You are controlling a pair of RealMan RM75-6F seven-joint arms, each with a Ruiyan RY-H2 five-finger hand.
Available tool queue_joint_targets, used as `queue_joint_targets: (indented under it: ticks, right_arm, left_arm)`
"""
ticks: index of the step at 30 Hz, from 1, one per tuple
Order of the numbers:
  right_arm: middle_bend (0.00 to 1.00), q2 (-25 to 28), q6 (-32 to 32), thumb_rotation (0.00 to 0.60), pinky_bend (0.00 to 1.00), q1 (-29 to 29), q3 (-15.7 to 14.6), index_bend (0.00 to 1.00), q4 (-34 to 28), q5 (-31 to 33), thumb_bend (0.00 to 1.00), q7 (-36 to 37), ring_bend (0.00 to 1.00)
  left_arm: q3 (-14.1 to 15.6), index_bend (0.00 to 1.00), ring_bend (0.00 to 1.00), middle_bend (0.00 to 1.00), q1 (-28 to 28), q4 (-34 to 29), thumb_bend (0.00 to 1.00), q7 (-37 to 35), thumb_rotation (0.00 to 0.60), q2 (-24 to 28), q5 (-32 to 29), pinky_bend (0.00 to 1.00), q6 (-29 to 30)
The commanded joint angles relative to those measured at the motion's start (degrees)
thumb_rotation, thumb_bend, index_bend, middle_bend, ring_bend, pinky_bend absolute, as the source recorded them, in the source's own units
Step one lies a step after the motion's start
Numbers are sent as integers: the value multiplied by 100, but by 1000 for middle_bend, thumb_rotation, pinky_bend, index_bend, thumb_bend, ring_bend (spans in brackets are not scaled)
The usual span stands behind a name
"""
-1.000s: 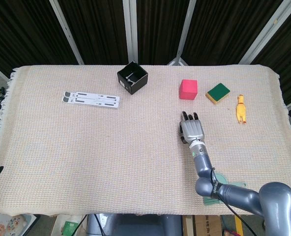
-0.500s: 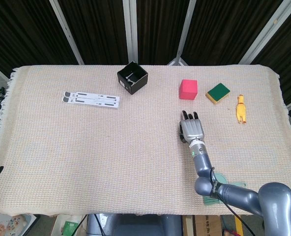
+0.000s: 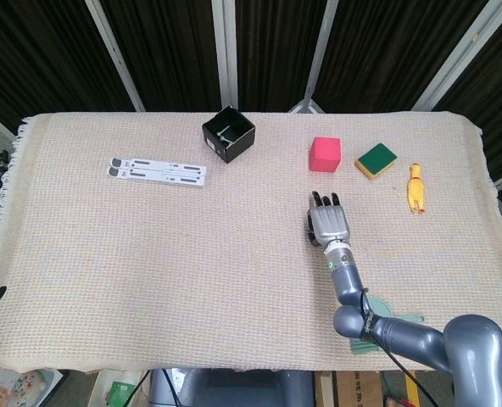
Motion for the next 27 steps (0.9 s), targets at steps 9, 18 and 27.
queue_joint_targets:
  ticks: [9, 18, 27]
  right_arm:
    - [91, 3, 16, 600, 33, 5, 50, 602, -72, 10, 348, -19, 143]
    - [91, 252, -4, 600, 36, -73, 219, 602, -422, -8, 348, 239, 143]
    - [91, 511, -98, 600, 36, -154, 303, 602, -668, 44, 348, 485, 143]
  left_arm:
    - [2, 109, 0, 0, 1, -1, 235, -18, 600, 8, 1, 0, 7]
    - [11, 109, 0, 0, 1, -6, 235, -13, 600, 8, 8, 0, 9]
    - [17, 109, 0, 0, 2, -16, 235, 26, 600, -5, 11, 0, 26]
